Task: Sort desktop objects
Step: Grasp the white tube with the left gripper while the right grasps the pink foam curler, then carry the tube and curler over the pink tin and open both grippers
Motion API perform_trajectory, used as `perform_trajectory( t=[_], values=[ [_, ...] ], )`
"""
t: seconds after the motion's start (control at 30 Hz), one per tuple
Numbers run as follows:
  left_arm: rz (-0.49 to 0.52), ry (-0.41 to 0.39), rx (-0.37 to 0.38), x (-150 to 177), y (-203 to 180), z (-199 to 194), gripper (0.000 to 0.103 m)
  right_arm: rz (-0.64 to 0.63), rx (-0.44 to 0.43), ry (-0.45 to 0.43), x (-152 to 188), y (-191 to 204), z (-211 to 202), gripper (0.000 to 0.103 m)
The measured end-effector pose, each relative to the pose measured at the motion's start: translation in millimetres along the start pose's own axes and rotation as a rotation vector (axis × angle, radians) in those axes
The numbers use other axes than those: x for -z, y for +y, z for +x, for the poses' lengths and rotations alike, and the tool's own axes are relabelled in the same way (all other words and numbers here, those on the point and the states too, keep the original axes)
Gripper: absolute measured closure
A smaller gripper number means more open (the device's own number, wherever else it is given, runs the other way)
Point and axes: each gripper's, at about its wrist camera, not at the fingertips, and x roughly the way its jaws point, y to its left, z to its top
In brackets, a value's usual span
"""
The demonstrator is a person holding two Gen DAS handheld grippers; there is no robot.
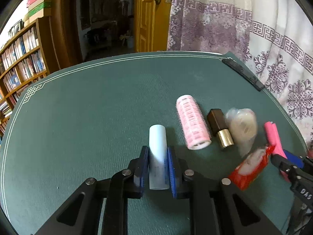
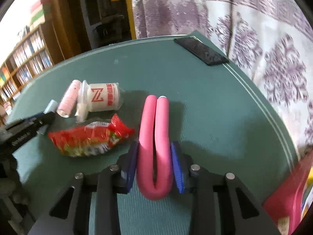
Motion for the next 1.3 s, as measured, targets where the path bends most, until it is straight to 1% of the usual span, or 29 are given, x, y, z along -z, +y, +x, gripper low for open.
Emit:
perform_trajectory(
  t=[0.07, 0.27, 0.4, 0.57, 0.77, 0.97, 1.1, 1.3],
  values=[
    [-0.001, -0.006, 0.008, 0, -2, -5, 0.083, 0.011, -0.008, -0.019, 1, -4, -10, 0.067],
    [-0.017, -0.035, 0.037, 0, -9, -28, 0.083, 0.044, -0.026, -0.104, 8, -18, -57, 0.067],
    [-0.004, -0.05, 0.066, 4, -22, -45, 0.083, 0.071, -0.031, -0.139, 17, -30, -83, 0.067],
    [0.037, -0.059, 0.108, 11, -50, -62, 0.083, 0.102, -0.023, -0.183, 33, -47, -116, 0.067],
    [0.114, -0.073, 0.181, 18, -96, -84, 0.083, 0.157, 0.03, -0.231, 56, -85, -159, 0.067],
    [0.204, -0.065, 0.272, 28, -152, -100, 0.083, 0.222, 0.113, -0.263, 85, -131, -197, 0.066],
    [0.271, -0.057, 0.341, 37, -194, -111, 0.083, 0.266, 0.157, -0.267, 104, -157, -213, 0.067],
    [0.366, -0.04, 0.447, 49, -252, -126, 0.083, 0.306, 0.173, -0.258, 126, -179, -221, 0.067]
  ],
)
